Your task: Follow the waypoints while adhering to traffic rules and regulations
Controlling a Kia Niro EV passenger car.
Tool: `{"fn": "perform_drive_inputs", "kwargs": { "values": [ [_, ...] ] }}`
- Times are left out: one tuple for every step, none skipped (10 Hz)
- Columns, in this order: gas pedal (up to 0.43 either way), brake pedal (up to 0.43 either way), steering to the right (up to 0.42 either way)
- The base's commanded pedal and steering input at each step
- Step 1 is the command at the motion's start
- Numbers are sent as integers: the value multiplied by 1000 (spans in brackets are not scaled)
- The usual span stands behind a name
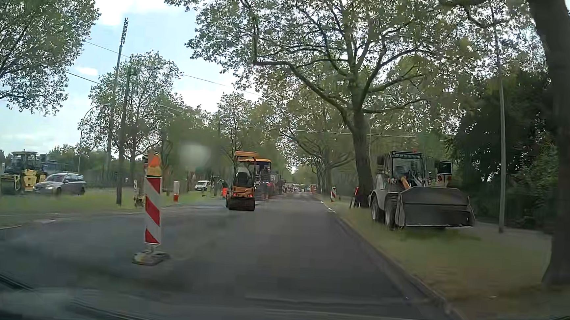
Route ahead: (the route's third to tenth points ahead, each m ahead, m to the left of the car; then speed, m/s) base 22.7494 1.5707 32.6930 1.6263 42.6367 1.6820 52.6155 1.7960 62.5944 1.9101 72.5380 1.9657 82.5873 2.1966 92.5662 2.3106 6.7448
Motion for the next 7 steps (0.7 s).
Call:
{"fn": "perform_drive_inputs", "kwargs": {
  "values": [
    [0,299,8],
    [0,305,8],
    [0,305,7],
    [0,299,7],
    [0,293,7],
    [0,250,7],
    [0,207,8]
  ]
}}
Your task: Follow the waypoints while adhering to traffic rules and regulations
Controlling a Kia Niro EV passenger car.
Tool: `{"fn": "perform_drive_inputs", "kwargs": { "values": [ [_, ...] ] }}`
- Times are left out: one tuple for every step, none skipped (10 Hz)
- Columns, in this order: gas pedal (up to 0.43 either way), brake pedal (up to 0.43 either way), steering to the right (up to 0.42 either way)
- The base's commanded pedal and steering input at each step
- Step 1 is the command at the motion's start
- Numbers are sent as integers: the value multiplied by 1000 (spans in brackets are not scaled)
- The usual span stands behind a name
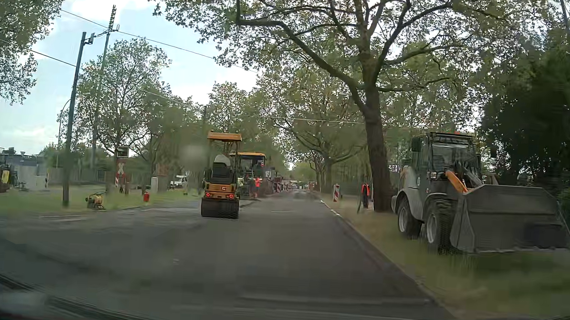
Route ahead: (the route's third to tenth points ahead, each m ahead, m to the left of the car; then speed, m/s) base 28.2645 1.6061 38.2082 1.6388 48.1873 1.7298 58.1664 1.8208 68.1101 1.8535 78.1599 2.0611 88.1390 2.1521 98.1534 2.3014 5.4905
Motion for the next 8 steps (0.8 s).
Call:
{"fn": "perform_drive_inputs", "kwargs": {
  "values": [
    [0,30,7],
    [0,30,7],
    [0,30,7],
    [0,30,8],
    [47,30,10],
    [87,30,11],
    [118,30,11],
    [150,30,11]
  ]
}}
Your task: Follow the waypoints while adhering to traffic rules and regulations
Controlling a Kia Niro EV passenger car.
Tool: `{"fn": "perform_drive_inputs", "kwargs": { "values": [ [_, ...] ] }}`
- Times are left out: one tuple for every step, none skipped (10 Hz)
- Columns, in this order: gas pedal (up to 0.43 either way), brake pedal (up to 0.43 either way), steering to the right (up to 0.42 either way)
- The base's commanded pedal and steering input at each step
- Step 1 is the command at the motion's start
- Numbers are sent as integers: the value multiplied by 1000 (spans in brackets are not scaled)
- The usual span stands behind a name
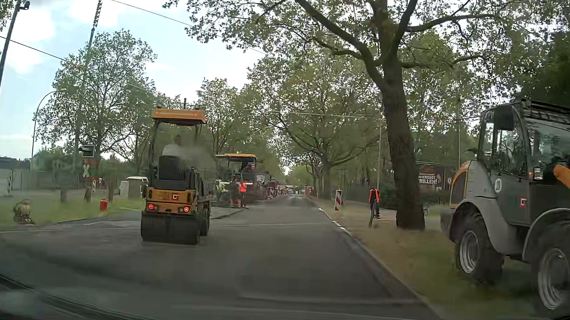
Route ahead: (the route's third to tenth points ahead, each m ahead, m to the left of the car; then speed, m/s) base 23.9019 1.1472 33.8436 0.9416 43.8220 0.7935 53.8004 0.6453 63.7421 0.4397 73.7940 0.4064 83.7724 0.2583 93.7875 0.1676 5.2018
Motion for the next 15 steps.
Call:
{"fn": "perform_drive_inputs", "kwargs": {
  "values": [
    [169,30,11],
    [189,30,11],
    [189,37,7],
    [197,30,4],
    [197,30,2],
    [209,30,-4],
    [220,30,-14],
    [220,30,-18],
    [228,30,-19],
    [240,30,-19],
    [240,30,-19],
    [240,37,-20],
    [240,30,-21],
    [240,30,-21],
    [240,30,-21]
  ]
}}
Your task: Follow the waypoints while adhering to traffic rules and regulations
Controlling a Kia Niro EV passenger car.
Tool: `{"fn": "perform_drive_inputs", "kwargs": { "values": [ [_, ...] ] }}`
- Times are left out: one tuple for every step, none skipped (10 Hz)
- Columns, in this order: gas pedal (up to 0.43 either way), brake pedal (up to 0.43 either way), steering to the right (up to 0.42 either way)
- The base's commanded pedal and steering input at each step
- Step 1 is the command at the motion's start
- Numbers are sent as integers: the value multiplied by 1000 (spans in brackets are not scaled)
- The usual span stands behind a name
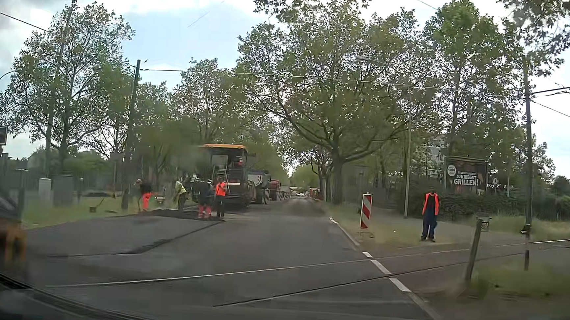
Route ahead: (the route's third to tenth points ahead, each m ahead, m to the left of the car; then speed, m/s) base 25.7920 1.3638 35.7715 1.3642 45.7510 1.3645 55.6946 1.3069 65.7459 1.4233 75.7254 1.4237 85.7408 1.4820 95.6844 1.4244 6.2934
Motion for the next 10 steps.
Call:
{"fn": "perform_drive_inputs", "kwargs": {
  "values": [
    [228,30,-21],
    [228,30,-21],
    [228,30,-20],
    [228,30,-20],
    [220,30,-20],
    [197,30,-20],
    [197,30,-17],
    [197,30,-17],
    [197,30,-16],
    [197,30,-11]
  ]
}}
